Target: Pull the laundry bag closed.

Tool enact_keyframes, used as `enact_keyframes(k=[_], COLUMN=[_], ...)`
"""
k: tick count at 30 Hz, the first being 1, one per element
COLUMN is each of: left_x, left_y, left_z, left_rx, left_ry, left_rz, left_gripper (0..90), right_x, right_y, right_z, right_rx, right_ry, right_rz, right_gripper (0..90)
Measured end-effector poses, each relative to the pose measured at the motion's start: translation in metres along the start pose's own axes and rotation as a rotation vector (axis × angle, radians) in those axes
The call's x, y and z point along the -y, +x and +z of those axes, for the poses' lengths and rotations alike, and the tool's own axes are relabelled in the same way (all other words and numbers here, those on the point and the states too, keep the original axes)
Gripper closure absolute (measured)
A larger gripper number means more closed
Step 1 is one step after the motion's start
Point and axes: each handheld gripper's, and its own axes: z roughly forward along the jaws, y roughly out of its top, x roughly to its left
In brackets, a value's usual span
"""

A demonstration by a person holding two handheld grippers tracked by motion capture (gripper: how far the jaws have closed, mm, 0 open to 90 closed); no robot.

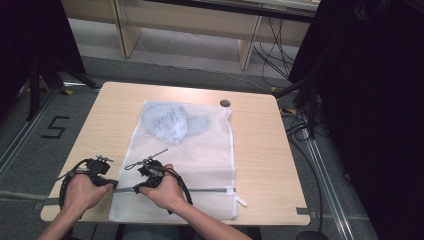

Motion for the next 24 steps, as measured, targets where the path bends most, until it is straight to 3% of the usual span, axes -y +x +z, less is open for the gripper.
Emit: enact_keyframes(k=[1, 3, 5, 6, 9, 11, 12, 14, 16, 17, 18, 24], left_x=[0.0000, -0.0001, -0.0002, -0.0002, 0.0001, 0.0000, -0.0002, -0.0003, -0.0002, -0.0002, -0.0002, -0.0002], left_y=[0.0000, 0.0000, 0.0007, 0.0007, -0.0002, 0.0000, 0.0009, 0.0006, 0.0006, 0.0006, 0.0006, 0.0005], left_z=[0.0000, 0.0001, -0.0010, -0.0010, 0.0000, 0.0000, -0.0011, -0.0010, -0.0010, -0.0010, -0.0010, -0.0010], left_rx=[0.000, 0.000, 0.007, 0.006, 0.000, 0.000, 0.007, 0.006, 0.006, 0.006, 0.006, 0.006], left_ry=[0.000, 0.000, 0.012, 0.011, -0.001, 0.000, 0.012, 0.012, 0.012, 0.012, 0.012, 0.011], left_rz=[0.000, -0.001, 0.013, 0.013, -0.002, 0.000, 0.016, 0.014, 0.013, 0.014, 0.014, 0.013], left_gripper=[90.0, 90.0, 90.0, 90.0, 90.0, 90.0, 90.0, 90.0, 90.0, 90.0, 90.0, 90.0], right_x=[0.0008, 0.0010, 0.0008, 0.0015, 0.0022, 0.0026, 0.0032, 0.0032, 0.0033, 0.0031, 0.0036, 0.0048], right_y=[0.0016, 0.0016, -0.0015, 0.0002, 0.0011, -0.0018, 0.0002, -0.0002, 0.0016, -0.0013, 0.0008, -0.0026], right_z=[-0.0011, -0.0023, -0.0030, -0.0037, -0.0043, -0.0038, -0.0044, -0.0060, -0.0077, -0.0073, -0.0085, -0.0107], right_rx=[-0.009, -0.004, 0.002, -0.005, -0.001, 0.001, 0.001, 0.010, 0.005, 0.022, 0.025, 0.004], right_ry=[0.003, 0.014, -0.002, 0.000, 0.007, -0.009, -0.004, -0.002, 0.024, -0.003, 0.009, 0.013], right_rz=[0.033, 0.046, -0.001, 0.033, 0.037, -0.006, 0.029, 0.023, 0.058, -0.003, 0.028, 0.027], right_gripper=[86.9, 86.9, 86.9, 86.9, 86.9, 86.9, 86.9, 86.9, 86.9, 86.9, 86.9, 86.9])
